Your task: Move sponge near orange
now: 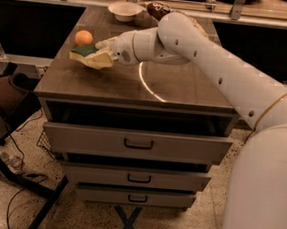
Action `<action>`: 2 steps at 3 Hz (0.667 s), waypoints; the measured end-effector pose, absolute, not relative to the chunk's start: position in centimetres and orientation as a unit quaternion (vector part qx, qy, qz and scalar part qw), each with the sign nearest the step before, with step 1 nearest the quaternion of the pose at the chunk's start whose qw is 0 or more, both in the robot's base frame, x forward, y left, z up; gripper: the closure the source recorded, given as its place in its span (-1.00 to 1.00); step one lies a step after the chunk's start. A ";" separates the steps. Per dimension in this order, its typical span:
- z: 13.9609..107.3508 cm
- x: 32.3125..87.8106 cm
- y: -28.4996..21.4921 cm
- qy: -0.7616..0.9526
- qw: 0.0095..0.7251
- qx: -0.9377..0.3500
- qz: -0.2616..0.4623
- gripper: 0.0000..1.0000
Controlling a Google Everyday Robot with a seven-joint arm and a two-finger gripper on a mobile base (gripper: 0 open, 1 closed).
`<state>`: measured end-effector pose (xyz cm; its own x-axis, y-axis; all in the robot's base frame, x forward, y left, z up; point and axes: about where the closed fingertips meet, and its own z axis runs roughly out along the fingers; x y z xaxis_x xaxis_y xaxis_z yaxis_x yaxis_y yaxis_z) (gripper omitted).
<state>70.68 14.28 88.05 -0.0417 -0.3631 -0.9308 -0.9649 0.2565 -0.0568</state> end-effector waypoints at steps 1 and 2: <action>87.9 70.6 14.6 0.643 0.460 -0.517 0.328 -0.37; 87.9 70.5 14.9 0.642 0.459 -0.518 0.329 -0.82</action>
Offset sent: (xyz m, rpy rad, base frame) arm -0.0008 0.0027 -0.0008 0.0002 0.0015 0.0042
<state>70.49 14.88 87.86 -0.0415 -0.3632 -0.9308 -0.9675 0.2474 -0.0534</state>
